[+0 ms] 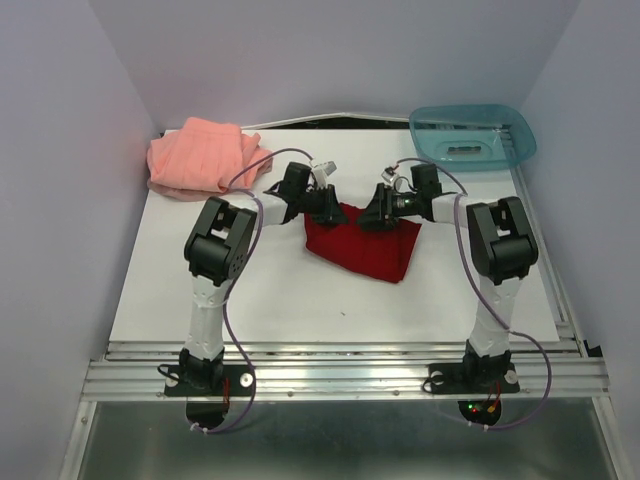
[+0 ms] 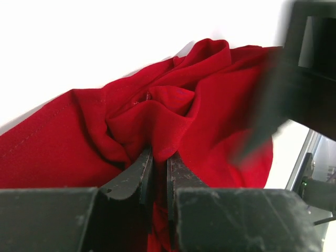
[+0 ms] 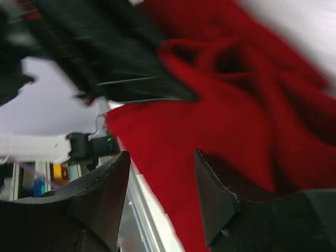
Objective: Fold and stack the skirts
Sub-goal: Fold the skirt
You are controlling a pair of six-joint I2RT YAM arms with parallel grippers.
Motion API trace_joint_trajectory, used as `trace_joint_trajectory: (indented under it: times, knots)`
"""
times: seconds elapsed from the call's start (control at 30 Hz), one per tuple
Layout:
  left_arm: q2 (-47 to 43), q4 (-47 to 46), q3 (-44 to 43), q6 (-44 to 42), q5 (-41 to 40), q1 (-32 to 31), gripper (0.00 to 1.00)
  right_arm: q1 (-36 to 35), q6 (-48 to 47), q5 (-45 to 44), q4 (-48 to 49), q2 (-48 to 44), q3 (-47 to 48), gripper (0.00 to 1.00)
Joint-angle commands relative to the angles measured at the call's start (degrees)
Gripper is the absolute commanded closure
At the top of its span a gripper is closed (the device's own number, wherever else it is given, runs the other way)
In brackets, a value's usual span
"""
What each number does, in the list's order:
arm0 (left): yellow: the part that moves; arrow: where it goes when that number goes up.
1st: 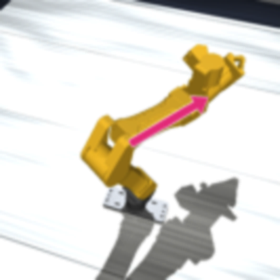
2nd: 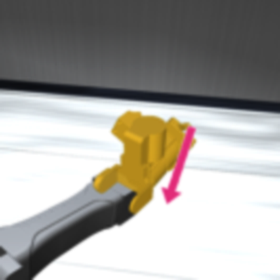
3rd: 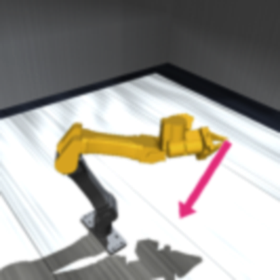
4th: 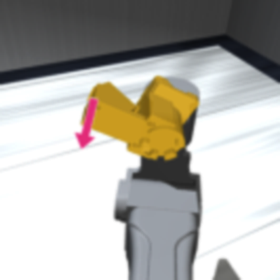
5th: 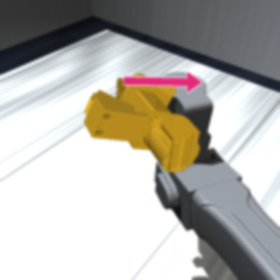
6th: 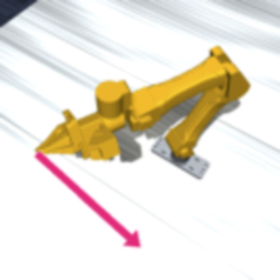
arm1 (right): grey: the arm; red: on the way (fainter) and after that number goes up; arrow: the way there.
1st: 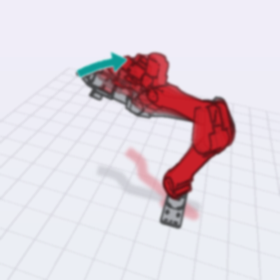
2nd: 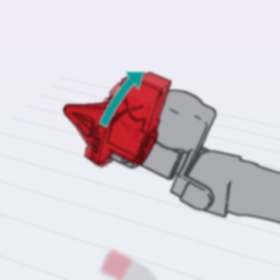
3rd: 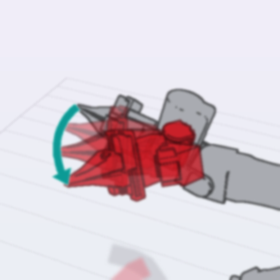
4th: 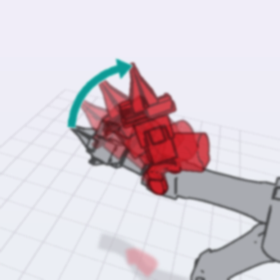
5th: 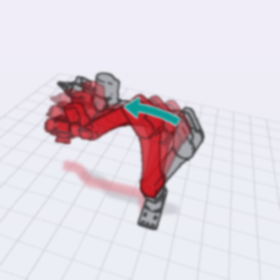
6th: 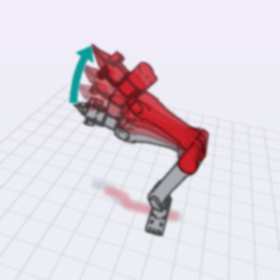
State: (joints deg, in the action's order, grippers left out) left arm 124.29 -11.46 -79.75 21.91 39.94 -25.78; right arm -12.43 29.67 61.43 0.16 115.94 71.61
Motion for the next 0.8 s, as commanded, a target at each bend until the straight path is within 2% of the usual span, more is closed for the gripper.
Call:
trace_joint_trajectory:
  times: [0.0, 0.1, 0.2, 0.23, 0.33, 0.47, 0.6, 0.7, 0.77]
  knots:
    - [0.0, 6.7, 3.7, -3.0, -5.9, 0.4, 0.98, 3.5, -1.5, -8.7, 7.8, 2.9, -1.8, 0.44]
    - [-3.2, 6.5, 5.6, -5.1, -5.8, 1.3, 0.94, 5.3, -1.6, -11.6, 9.9, 4.3, -3.5, 0.48]
    - [-11.2, 7.4, 7.8, -13.6, -3.7, 2.2, 0.72, 5.3, -3.2, -12.3, 9.7, 5.4, -4.8, 0.49]
    - [-13.6, 7.6, 8.4, -15.2, -3.6, 2.3, 0.59, 5.3, -3.2, -12.2, 9.7, 5.9, -5.0, 0.49]
    - [-23.2, 8.7, 10.1, -19.4, -3.6, 2.4, 0.39, 5.3, -3.4, -11.5, 8.7, 8.1, -4.1, 0.49]
    - [-31.5, 11.4, 11.5, -21.6, -0.8, 2.3, 0.36, 5.3, -4.0, -10.6, 7.3, 9.3, -2.7, 0.49]
    - [-35.3, 10.6, 14.9, -17.0, 9.8, 1.2, 0.39, 5.3, -4.0, -10.5, 6.6, 9.4, -2.8, 0.49]
    - [-35.1, 3.5, 19.8, -8.9, 12.9, -1.5, 0.45, 5.3, -4.0, -11.0, 6.3, 9.4, -3.0, 0.48]
    - [-33.1, -4.4, 23.0, -3.6, 14.4, -2.7, 0.51, 5.3, -4.6, -11.3, 5.1, 9.4, -2.4, 0.48]
